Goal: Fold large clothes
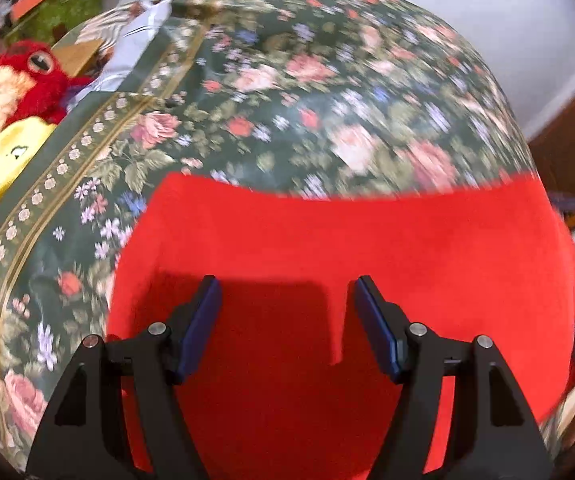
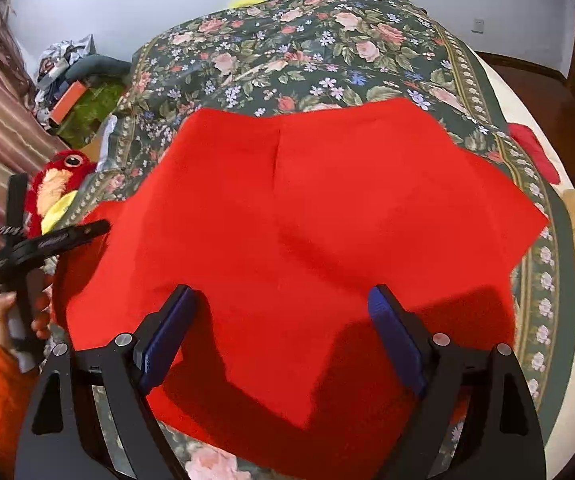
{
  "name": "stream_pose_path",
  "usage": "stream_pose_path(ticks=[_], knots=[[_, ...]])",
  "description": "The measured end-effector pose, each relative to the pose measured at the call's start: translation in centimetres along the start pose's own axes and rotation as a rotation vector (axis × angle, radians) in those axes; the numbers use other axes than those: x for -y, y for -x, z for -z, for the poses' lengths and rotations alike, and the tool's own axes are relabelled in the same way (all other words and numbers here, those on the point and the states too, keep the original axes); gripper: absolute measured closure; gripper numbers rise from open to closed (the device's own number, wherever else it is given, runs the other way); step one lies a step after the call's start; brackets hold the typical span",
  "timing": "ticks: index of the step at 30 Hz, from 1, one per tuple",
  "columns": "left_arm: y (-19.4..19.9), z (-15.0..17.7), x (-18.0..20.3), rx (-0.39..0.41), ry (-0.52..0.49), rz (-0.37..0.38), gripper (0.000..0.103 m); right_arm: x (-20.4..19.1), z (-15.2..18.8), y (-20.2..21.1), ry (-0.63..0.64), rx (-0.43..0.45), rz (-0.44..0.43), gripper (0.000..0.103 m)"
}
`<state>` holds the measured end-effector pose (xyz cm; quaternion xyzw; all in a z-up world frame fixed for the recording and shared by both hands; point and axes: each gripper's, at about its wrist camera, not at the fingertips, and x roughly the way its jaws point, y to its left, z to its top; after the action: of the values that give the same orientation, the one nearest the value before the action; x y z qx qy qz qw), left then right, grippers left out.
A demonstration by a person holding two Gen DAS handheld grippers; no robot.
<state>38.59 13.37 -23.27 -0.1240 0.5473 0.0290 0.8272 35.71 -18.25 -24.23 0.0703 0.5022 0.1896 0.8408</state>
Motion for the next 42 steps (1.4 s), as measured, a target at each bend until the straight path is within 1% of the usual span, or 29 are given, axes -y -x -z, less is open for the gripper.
stream_pose_path(ticks=[2, 6, 10, 13, 15, 17, 19, 21, 23, 25, 26, 28, 30, 32, 35, 37, 39, 40, 42], knots=[[0.8, 1.6, 1.2, -0.009, -0.067, 0.008, 0.035, -0.1, 0.3, 0.3, 0.011, -0.004, 0.016, 0.017], [2.3, 4.2, 2.7, -0.013, -0.155, 0.015, 0.035, -0.4, 0.9, 0.9, 0.028, -0.019, 0.047, 0.016], [4.1, 6.2, 2.8, 0.01, -0.171, -0.001, 0.029, -0.6, 1.4, 1.6, 0.036, -0.036, 0.057, 0.016], [5.0, 7.6, 1.7, -0.007, -0.151, 0.033, 0.027, -0.6, 1.9, 2.3, 0.038, -0.036, 0.067, 0.016], [5.5, 8.5, 0.8, -0.011, -0.128, 0.02, 0.027, -0.5, 2.2, 2.8, 0.029, -0.035, 0.07, 0.016], [6.5, 9.4, -0.4, 0.004, -0.097, -0.005, 0.027, -0.6, 2.2, 3.3, 0.014, -0.028, 0.07, 0.016], [7.7, 9.9, -1.6, 0.024, -0.058, -0.012, 0.027, -0.6, 2.2, 3.9, -0.006, -0.017, 0.063, 0.016], [9.2, 10.4, -2.8, 0.049, -0.009, 0.003, 0.027, -0.6, 2.1, 4.6, -0.021, 0.004, 0.058, 0.016], [10.6, 10.4, -4.1, 0.075, 0.05, 0.033, 0.027, -0.8, 1.9, 5.2, -0.029, 0.027, 0.054, 0.016], [11.8, 10.6, -5.2, 0.098, 0.119, 0.095, 0.027, -1.1, 1.9, 5.7, -0.041, 0.048, 0.046, 0.016], [12.1, 10.8, -5.5, 0.104, 0.153, 0.14, 0.027, -1.1, 1.8, 5.8, -0.048, 0.055, 0.035, 0.016], [12.1, 11.4, -6.1, 0.104, 0.225, 0.258, 0.027, -1.4, 1.8, 5.9, -0.054, 0.06, 0.022, 0.016], [11.1, 12.1, -6.2, 0.082, 0.291, 0.367, 0.027, -1.7, 1.8, 5.6, -0.056, 0.059, 0.016, 0.016], [9.6, 12.7, -5.8, 0.041, 0.327, 0.443, 0.027, -1.9, 1.9, 5.1, -0.048, 0.047, 0.016, 0.016], [7.4, 13.4, -5.1, -0.022, 0.366, 0.493, 0.027, -2.3, 2.1, 4.8, -0.033, 0.036, 0.026, 0.016], [5.6, 13.8, -4.7, -0.075, 0.421, 0.595, 0.027, -2.3, 2.2, 4.7, -0.026, 0.034, 0.026, 0.016], [4.4, 13.8, -4.3, -0.101, 0.455, 0.669, 0.027, -2.2, 2.3, 4.8, -0.029, 0.035, 0.021, 0.016], [4.0, 13.8, -4.2, -0.106, 0.462, 0.675, 0.027, -2.2, 2.3, 4.9, -0.031, 0.035, 0.019, 0.016], [3.2, 13.6, -4.1, -0.109, 0.473, 0.662, 0.027, -1.9, 2.3, 4.9, -0.037, 0.038, 0.019, 0.016]])
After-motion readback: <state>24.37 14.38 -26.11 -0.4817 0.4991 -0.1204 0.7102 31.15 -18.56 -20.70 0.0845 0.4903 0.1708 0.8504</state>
